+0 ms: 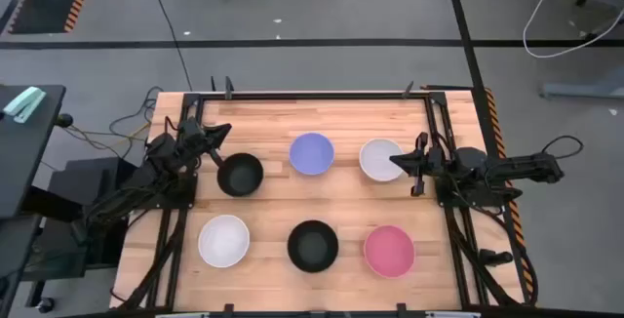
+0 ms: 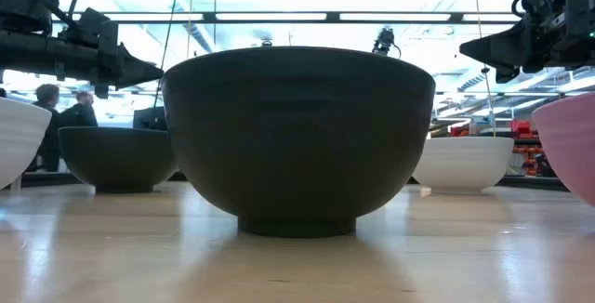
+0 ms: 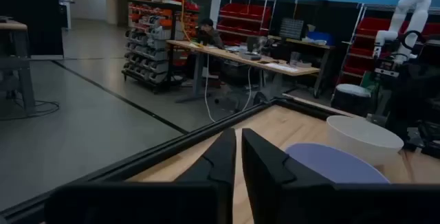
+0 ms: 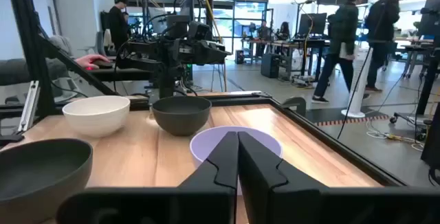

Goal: Nest bowls inside each other

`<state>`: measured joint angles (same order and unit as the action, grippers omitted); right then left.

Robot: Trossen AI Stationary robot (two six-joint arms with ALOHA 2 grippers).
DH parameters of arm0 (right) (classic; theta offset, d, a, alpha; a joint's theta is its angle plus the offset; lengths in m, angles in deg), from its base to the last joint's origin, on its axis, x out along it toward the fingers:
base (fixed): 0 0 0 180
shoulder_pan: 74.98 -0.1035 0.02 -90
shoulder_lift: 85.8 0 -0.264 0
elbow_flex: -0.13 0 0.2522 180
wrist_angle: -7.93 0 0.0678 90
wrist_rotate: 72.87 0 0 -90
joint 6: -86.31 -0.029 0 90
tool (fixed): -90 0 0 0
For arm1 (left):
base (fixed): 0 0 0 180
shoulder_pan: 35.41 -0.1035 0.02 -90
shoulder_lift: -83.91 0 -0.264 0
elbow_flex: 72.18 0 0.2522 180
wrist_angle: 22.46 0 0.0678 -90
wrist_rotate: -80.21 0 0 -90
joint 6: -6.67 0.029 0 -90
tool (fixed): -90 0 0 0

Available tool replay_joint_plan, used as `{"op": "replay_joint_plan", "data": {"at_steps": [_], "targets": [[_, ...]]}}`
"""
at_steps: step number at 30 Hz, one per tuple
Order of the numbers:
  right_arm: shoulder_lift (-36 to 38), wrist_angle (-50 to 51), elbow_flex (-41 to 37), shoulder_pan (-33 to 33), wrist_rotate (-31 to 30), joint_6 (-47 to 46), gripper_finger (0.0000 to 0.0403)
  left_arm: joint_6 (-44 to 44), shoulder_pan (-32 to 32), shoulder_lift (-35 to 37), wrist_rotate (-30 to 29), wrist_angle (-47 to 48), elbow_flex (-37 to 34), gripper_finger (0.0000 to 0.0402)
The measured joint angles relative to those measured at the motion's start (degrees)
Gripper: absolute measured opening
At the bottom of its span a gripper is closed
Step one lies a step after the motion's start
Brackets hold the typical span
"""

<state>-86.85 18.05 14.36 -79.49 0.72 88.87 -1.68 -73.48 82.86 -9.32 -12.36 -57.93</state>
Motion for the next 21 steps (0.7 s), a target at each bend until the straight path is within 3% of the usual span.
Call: {"op": "replay_joint_plan", "data": {"at_steps": [21], "targets": [[0.01, -0.02, 0.00, 0.00, 0.00, -0.01, 0.0016, 0.01, 0.00, 0.01, 0.02, 0.00, 0.00, 0.0029]]}}
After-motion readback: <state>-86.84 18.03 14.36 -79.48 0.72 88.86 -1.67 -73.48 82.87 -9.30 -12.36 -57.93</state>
